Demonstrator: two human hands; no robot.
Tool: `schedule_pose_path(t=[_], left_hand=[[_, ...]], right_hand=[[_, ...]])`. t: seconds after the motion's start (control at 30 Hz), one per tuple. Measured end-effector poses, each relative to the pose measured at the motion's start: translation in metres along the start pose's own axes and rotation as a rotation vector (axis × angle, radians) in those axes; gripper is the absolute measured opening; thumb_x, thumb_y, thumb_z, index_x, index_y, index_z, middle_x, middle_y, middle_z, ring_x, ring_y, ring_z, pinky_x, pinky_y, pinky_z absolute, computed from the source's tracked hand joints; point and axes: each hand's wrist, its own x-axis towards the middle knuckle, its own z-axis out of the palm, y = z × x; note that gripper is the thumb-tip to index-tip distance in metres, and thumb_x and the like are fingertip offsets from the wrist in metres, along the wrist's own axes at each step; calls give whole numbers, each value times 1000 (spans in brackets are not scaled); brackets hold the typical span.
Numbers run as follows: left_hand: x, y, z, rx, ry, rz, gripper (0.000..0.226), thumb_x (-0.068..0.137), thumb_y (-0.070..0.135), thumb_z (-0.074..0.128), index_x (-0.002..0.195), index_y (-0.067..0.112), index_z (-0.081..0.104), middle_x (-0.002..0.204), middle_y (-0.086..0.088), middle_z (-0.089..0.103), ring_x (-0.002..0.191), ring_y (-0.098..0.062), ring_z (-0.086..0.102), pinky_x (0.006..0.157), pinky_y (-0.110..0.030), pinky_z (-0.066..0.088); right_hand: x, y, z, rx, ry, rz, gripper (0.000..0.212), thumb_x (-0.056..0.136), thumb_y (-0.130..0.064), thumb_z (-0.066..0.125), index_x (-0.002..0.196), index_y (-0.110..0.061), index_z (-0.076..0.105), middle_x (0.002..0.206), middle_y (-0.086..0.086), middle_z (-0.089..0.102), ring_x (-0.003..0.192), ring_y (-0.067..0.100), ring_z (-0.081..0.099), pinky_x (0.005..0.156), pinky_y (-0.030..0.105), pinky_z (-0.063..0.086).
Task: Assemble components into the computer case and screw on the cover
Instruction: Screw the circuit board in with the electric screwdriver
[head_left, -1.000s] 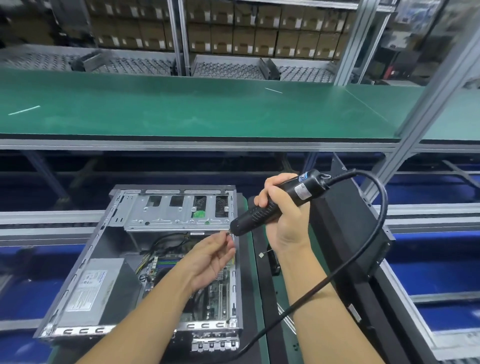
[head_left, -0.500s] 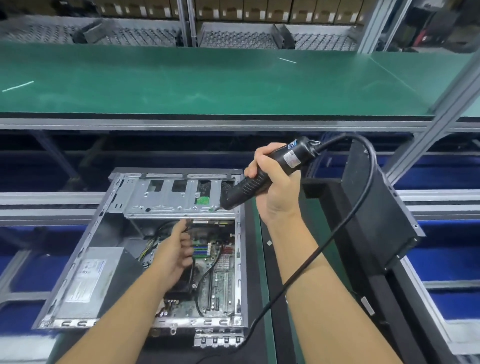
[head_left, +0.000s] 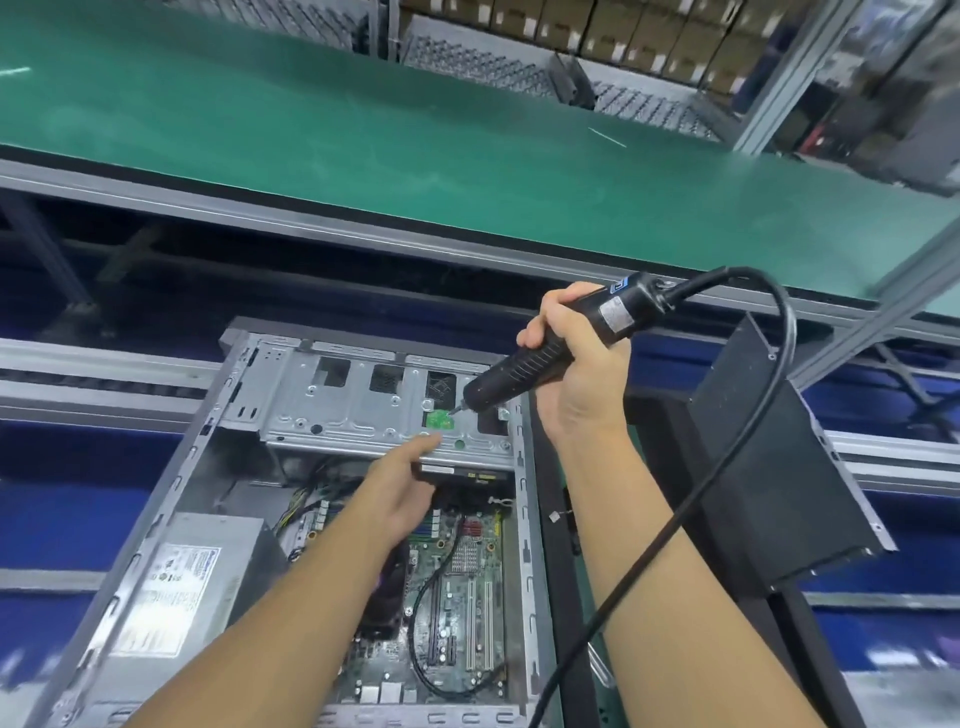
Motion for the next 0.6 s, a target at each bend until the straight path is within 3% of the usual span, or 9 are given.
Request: schedule_pose_path(t=[0.2, 0.27, 0.4, 0.5, 0.53, 0.6], left_hand=[[6, -3, 1, -23, 31, -20, 23, 84, 5, 67, 106, -1, 65, 105, -20, 73, 100, -30, 69, 101, -41, 47], [7, -4, 1, -5, 46, -21, 39, 77, 8, 71, 114, -1, 63, 111, -18, 71, 106, -27, 67, 107, -38, 42], [9, -3, 0, 10, 39, -4, 52, 69, 13, 75, 118, 2, 60, 125, -16, 64, 105, -20, 69, 102, -36, 45], [11, -3, -3, 32, 61, 7, 60, 76, 13, 75, 129, 1, 52, 141, -11, 51, 139, -22, 39, 121, -39, 19], [12, -3, -4, 37, 60, 11, 66, 75, 14, 76, 133, -1, 49, 147, -12, 45, 143, -23, 32, 122, -39, 16], [10, -2, -4, 42, 35, 15, 74, 68, 16, 79, 134, -2, 50, 149, -16, 44, 141, -24, 37, 122, -40, 19]], right_hand=[[18, 21, 8, 3, 18, 16, 24, 84, 4, 64, 82, -20, 67, 75, 2, 63, 58, 20, 56, 70, 37, 48], [25, 26, 9, 9, 37, 27, 21, 83, 4, 65, 85, -17, 64, 75, 2, 63, 58, 20, 55, 70, 36, 48], [34, 34, 12, 4, 35, 58, 21, 82, 3, 66, 84, -18, 64, 77, 3, 62, 59, 20, 56, 70, 36, 49], [36, 39, 12, -27, 18, 60, 21, 83, 3, 66, 84, -18, 64, 78, 3, 63, 60, 20, 56, 72, 37, 49], [36, 40, 11, -36, 17, 62, 21, 83, 3, 66, 84, -18, 64, 78, 3, 63, 60, 19, 57, 73, 38, 49], [36, 42, 10, -41, 22, 74, 22, 83, 3, 67, 83, -20, 66, 78, 3, 63, 60, 19, 57, 73, 38, 49]])
